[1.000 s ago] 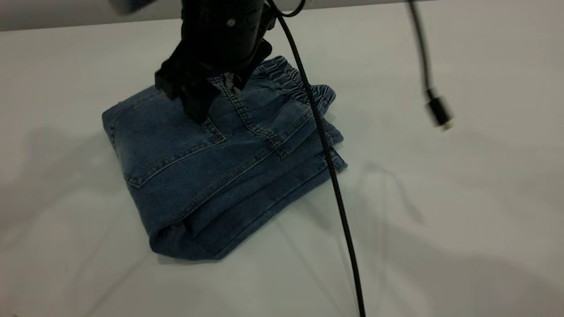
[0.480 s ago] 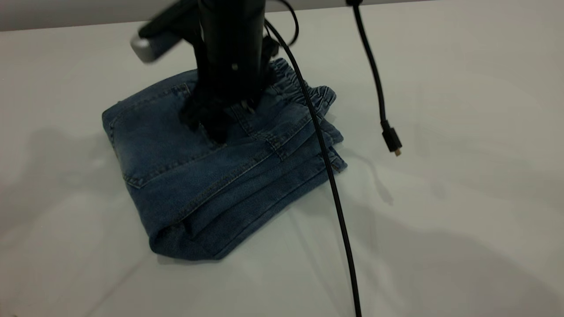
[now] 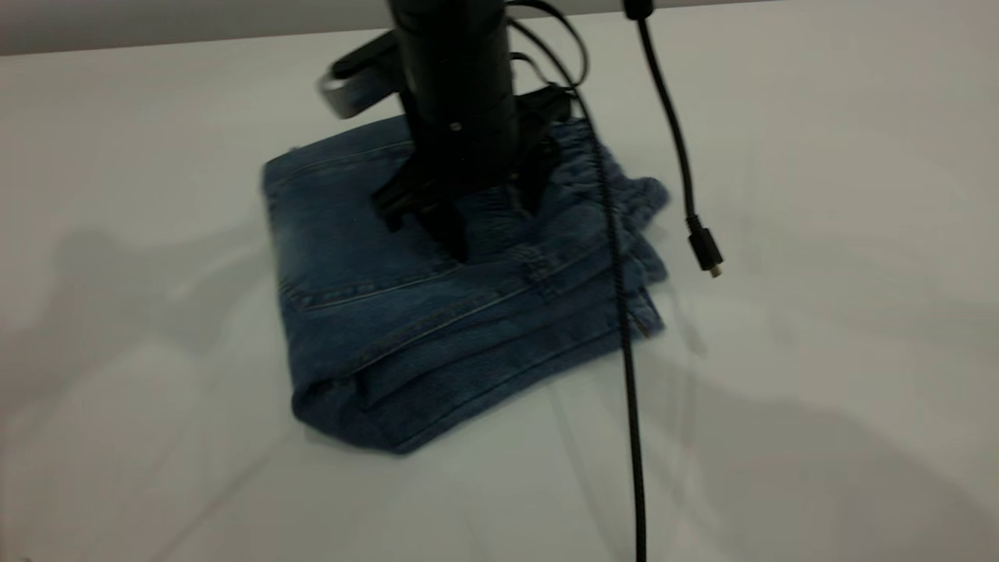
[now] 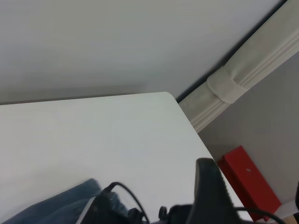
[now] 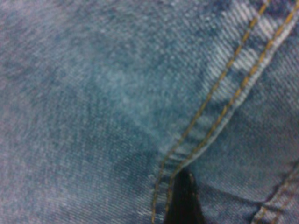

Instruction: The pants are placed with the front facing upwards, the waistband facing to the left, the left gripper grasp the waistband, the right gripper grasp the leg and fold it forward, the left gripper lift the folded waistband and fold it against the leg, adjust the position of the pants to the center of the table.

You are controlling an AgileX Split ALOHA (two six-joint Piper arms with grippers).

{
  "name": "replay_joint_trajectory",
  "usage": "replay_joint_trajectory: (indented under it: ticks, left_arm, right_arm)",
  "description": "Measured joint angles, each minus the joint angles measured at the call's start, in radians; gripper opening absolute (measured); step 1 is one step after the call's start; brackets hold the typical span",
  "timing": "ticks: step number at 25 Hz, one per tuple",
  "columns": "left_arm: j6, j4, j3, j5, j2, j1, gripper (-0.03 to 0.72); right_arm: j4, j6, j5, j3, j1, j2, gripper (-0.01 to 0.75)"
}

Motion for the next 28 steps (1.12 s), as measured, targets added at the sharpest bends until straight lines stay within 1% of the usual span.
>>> replay_joint_trajectory:
  ticks: [5,9,11,15,19,21,24,28]
  left_arm:
    - [0.000,0.000,0.000,0.001,0.000,0.000,0.391]
    - [0.000,0.000,0.000,0.001,0.000,0.000,0.391]
    - [0.000,0.000,0.000,0.001,0.000,0.000,0.391]
    - [0.000,-0.014,0.000,0.001,0.000,0.000,0.391]
    - [0.000,-0.015,0.000,0.006,0.000,0.000,0.391]
    - [0.000,-0.015,0.000,0.006,0.000,0.000,0.391]
    - [0.009,-0.015,0.000,0.006,0.000,0.000,0.391]
    - [0.025,-0.015,0.000,0.019,-0.001,0.000,0.391]
  right_arm:
    - [0.025,0.164,0.113,0.000,-0.037,0.000,0.461]
    - [0.088,0.212,0.178,0.000,-0.048,0.000,0.457]
    - [0.142,0.221,0.192,0.000,-0.048,0.001,0.456]
    - [0.247,0.224,0.178,0.000,-0.048,0.001,0.456]
    - [0.266,0.223,0.187,-0.011,-0.046,0.003,0.456]
    - [0.235,0.210,0.220,-0.042,-0.046,0.004,0.456]
    - [0.174,0.159,0.271,-0.138,-0.044,0.005,0.456]
    - [0.131,0.046,0.272,-0.308,-0.044,-0.021,0.456]
